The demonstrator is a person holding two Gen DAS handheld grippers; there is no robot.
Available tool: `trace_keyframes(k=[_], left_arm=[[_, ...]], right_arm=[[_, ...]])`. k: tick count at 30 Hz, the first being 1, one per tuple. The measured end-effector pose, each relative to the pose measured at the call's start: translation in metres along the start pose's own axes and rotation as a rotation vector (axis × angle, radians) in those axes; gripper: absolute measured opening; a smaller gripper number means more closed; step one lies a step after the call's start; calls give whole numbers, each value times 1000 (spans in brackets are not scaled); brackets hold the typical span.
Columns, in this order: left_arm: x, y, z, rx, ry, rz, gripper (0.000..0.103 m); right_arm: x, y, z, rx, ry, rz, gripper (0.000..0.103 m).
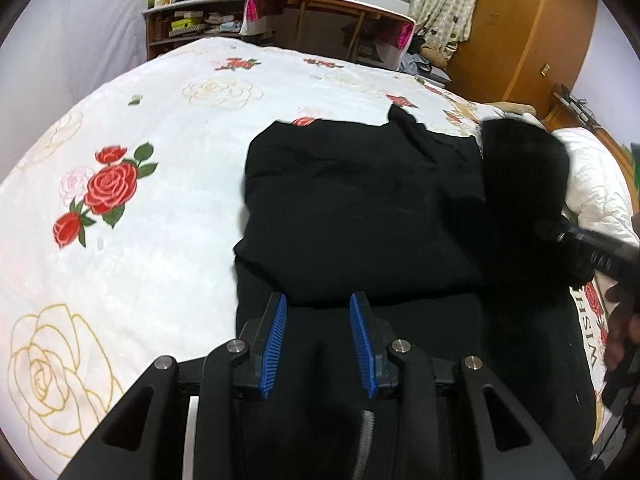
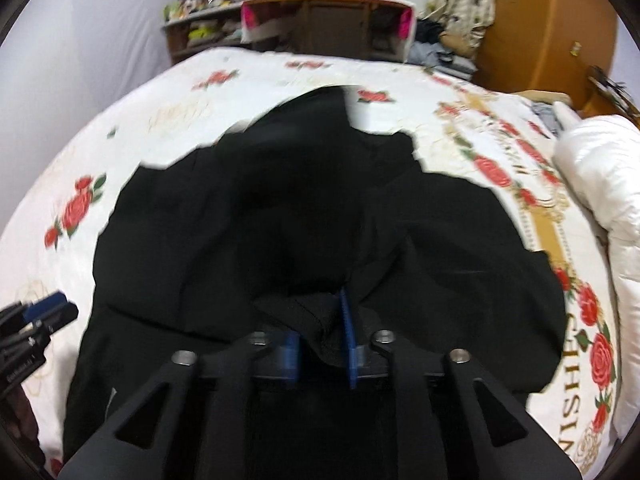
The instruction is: Fold large clothes
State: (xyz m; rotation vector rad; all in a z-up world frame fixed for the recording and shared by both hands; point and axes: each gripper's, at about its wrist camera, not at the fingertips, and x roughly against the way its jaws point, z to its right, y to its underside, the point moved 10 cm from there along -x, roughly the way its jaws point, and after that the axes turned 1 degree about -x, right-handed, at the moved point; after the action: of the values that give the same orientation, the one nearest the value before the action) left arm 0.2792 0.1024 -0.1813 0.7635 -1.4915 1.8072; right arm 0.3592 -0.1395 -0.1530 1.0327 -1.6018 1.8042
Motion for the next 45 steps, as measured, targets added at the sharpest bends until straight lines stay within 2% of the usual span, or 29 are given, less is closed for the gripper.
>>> trace_keyframes(k=[2, 3, 4, 7, 10, 13, 15, 17, 18, 19, 22, 23, 26, 28, 31, 34, 37, 39, 40, 42, 45], left_arm=[[-5, 3, -6, 18, 6, -2, 35], [-8, 5, -9, 28, 10, -5, 35], [-10, 8, -11, 35, 14, -8, 35], [-14, 13, -15, 52, 30, -23, 35], [-11, 11, -16, 62, 44, -15, 35], [-6, 8, -17, 63, 59, 2, 35], [-5, 7, -17, 63, 68, 7, 35], [-5, 8, -16, 63, 75, 6, 35], [-6, 8, -15, 66, 84, 4, 35], [-7, 9, -14, 69, 93, 0, 35], [-8, 8, -10, 69, 109, -3, 35], [-8, 7, -7, 68, 112, -3, 35], [-7, 0, 11, 59, 144, -7, 34], [-8, -10, 31, 40, 174, -3, 35], [-19, -28, 77, 6, 263, -3, 45], [-36, -40, 117, -27, 317, -23, 46], [-68, -42, 146, -40, 340, -90, 45], [-84, -42, 155, -63, 326, -113, 30], [-90, -42, 158, -66, 327, -129, 11], [-89, -48, 163, -69, 330, -117, 5], [-66, -72, 165, -115, 307, -16, 4]], right_arm=[[-10, 6, -15, 23, -19, -17, 41], [-10, 9, -20, 29, -40, -19, 57], [-9, 11, -27, 35, -78, -22, 66], [2, 14, -47, 71, -134, -12, 66], [19, 5, -61, 72, -190, 40, 66], [30, -8, -60, 32, -200, 107, 66], [27, -12, -51, -8, -177, 120, 66], [11, -8, -38, -74, -161, 82, 66], [-4, -2, -34, -118, -167, 42, 62], [-13, 1, -34, -131, -177, 14, 53], [-50, 20, -49, -131, -245, -110, 52], [-54, 23, -49, -136, -253, -124, 52], [-38, 19, -39, -178, -293, -82, 52], [-20, 17, -23, -177, -268, -38, 52], [5, 19, 13, -195, -212, 19, 52], [20, 26, 49, -223, -160, 46, 52], [28, 36, 84, -232, -91, 62, 52], [29, 43, 105, -259, -63, 64, 52], [28, 46, 113, -276, -53, 62, 52], [27, 52, 134, -311, -36, 62, 52], [28, 58, 159, -339, -3, 76, 52]])
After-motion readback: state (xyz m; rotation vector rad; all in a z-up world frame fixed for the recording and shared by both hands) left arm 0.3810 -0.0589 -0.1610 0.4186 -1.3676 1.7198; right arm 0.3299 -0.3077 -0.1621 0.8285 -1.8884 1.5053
